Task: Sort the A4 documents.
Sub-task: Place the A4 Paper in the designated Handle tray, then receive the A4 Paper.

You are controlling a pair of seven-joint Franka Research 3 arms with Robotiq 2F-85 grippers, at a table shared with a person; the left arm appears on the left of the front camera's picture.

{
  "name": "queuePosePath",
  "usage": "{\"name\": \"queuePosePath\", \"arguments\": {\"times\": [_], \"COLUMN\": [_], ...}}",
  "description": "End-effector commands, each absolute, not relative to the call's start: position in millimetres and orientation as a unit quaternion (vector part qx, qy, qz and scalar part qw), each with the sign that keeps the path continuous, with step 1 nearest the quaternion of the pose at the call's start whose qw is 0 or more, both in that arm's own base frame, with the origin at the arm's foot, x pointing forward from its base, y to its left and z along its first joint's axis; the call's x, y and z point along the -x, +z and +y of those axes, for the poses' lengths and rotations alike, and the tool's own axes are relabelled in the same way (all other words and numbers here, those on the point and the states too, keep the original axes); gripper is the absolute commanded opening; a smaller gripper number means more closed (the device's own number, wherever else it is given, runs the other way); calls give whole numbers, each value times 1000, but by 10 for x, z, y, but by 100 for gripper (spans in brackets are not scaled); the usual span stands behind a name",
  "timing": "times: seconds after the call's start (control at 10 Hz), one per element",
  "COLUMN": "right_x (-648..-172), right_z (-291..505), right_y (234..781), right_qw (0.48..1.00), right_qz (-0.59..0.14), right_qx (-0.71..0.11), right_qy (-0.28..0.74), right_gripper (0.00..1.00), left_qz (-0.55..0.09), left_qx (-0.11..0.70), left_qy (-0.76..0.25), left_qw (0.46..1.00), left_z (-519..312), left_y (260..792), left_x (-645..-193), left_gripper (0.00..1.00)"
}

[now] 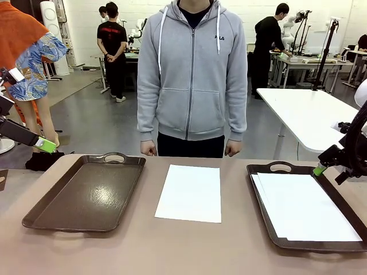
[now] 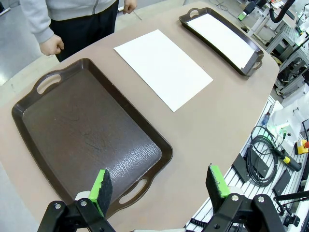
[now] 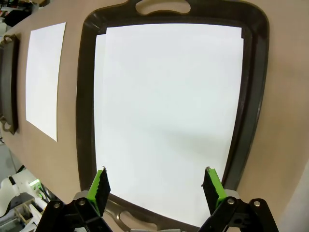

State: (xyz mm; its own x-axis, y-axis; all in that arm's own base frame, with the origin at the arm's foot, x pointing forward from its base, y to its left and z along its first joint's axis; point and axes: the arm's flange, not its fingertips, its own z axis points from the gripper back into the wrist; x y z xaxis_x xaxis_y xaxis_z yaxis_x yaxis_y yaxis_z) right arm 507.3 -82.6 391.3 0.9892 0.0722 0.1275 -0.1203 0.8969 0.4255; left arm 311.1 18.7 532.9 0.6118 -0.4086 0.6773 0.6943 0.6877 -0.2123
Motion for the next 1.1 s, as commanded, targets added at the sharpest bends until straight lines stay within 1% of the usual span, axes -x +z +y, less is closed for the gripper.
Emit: {"name": "queuePosePath", "arguments": {"times": [0.0,1.0], "right_x": [-5075,-5075], "right_z": [-825,-825], "right_y": [3920,3920], "right_qw": [972,972], "right_qz": [-55,-55], "right_qx": [-222,-222], "right_qy": [50,50], "right_gripper": [100,100], "left_qz": [-308,-308], "left_qx": [242,242], "left_qy": [-324,-324], "left_qw": [861,861], "left_z": [207,207], "left_y": [5318,5318], "left_x": [-3118,-3118], "left_gripper": [100,100]}}
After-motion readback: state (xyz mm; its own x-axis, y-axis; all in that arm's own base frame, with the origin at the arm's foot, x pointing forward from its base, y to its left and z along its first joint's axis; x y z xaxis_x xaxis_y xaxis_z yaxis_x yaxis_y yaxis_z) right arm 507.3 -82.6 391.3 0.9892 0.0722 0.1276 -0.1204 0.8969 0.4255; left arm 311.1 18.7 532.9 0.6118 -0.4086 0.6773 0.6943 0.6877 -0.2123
